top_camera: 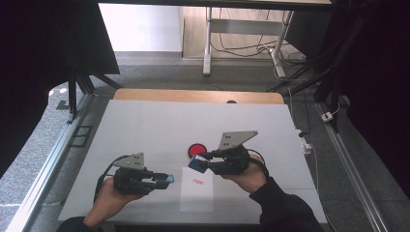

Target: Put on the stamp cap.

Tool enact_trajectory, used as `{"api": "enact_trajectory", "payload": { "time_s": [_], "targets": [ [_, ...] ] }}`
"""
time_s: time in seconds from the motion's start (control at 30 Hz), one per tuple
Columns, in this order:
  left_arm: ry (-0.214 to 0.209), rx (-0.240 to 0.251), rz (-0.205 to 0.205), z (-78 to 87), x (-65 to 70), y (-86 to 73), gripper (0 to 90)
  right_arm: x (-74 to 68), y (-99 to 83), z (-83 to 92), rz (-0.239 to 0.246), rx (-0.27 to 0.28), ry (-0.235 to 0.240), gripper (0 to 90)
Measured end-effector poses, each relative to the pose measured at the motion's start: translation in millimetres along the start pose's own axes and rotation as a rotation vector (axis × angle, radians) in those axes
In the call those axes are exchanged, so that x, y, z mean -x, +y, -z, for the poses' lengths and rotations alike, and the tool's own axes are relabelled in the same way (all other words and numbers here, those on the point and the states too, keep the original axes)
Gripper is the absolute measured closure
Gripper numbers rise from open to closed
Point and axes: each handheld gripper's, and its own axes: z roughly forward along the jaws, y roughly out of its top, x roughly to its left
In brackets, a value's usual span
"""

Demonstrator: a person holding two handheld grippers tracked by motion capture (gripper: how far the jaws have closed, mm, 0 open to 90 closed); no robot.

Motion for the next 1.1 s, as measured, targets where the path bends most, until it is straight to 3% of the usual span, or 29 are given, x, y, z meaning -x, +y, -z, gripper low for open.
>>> {"api": "enact_trajectory", "payload": {
  "time_s": [0.67,1.1],
  "targets": [
    [-0.142,-0.015,-0.084,-36.0,-12.5,34.3,68.4,-2.3,2.8,7.2,0.011,0.031,0.031,71.3],
    [-0.213,-0.003,-0.153,-48.1,-17.6,44.5,68.6,-4.4,2.3,4.6,0.011,0.045,0.09,71.3]
  ]
}}
